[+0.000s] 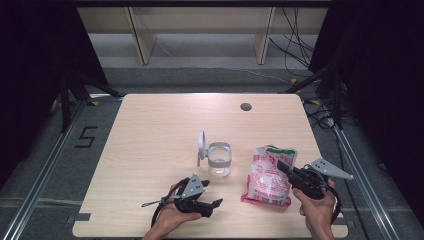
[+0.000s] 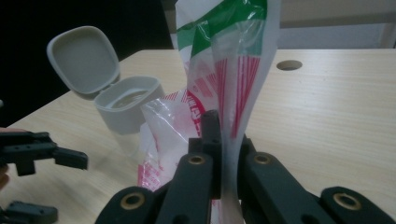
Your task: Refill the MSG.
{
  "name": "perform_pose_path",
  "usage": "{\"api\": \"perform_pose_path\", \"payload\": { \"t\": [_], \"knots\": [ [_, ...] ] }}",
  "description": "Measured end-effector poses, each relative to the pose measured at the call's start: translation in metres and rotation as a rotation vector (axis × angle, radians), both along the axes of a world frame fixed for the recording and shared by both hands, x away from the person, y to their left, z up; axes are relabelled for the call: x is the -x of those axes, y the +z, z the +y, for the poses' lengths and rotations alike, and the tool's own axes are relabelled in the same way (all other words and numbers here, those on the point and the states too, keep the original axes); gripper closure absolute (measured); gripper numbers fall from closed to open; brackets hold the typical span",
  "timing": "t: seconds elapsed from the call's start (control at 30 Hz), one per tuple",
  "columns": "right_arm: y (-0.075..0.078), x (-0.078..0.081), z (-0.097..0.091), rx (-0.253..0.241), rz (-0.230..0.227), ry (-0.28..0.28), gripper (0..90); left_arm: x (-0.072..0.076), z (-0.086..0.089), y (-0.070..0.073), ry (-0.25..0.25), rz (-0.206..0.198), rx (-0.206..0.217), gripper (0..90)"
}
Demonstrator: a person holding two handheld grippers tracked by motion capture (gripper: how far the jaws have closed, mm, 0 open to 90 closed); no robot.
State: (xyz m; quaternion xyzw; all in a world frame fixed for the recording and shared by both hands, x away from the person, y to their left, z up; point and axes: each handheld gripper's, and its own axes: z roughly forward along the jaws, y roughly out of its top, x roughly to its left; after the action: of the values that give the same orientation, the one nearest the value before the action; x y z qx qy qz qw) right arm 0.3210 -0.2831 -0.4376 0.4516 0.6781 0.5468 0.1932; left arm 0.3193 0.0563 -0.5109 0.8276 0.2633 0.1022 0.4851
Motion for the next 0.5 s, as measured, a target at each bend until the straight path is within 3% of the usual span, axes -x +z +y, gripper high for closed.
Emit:
{"api": "perform_pose_path", "payload": {
  "t": [0.07,0.13,0.17,0.2,0.23,0.27,0.3,0.37,0.4,0.43,0.47,0.5],
  "knots": [
    [0.005,-0.001,0.004,0.021,-0.013,0.028,90.0,-0.001,-0.013,0.001,-0.033,-0.012,-0.016,24.6],
    [0.010,0.000,0.009,0.017,0.008,0.030,90.0,-0.002,-0.018,0.001,-0.023,-0.025,0.000,24.7],
    [0.010,-0.004,0.010,0.028,-0.024,0.054,90.0,-0.005,-0.025,0.003,-0.021,-0.033,0.003,24.9],
    [0.013,-0.003,0.014,0.037,-0.001,0.042,90.0,-0.005,-0.025,0.003,-0.021,-0.033,0.003,25.2],
    [0.015,-0.006,0.015,0.043,-0.019,0.061,90.0,-0.006,-0.032,0.004,-0.034,-0.022,0.016,26.7],
    [0.017,-0.005,0.018,0.040,0.004,0.059,90.0,-0.007,-0.036,0.003,-0.050,-0.018,0.028,28.9],
    [0.019,-0.008,0.018,0.055,-0.016,0.077,90.0,-0.007,-0.040,0.002,-0.053,-0.008,0.029,29.5],
    [0.021,-0.007,0.022,0.052,0.004,0.070,90.0,-0.008,-0.043,0.002,-0.054,-0.005,0.011,29.3],
    [0.024,-0.008,0.022,0.080,-0.008,0.089,90.0,-0.009,-0.047,0.001,-0.055,-0.003,0.003,29.0],
    [0.027,-0.007,0.027,0.073,0.006,0.084,90.0,-0.010,-0.052,0.000,-0.057,0.003,0.017,28.7],
    [0.030,-0.009,0.031,0.104,-0.036,0.108,90.0,-0.011,-0.057,-0.002,-0.067,0.003,0.007,28.6],
    [0.033,-0.006,0.034,0.090,-0.005,0.098,90.0,-0.011,-0.060,-0.003,-0.066,0.001,0.011,28.5]
  ]
}}
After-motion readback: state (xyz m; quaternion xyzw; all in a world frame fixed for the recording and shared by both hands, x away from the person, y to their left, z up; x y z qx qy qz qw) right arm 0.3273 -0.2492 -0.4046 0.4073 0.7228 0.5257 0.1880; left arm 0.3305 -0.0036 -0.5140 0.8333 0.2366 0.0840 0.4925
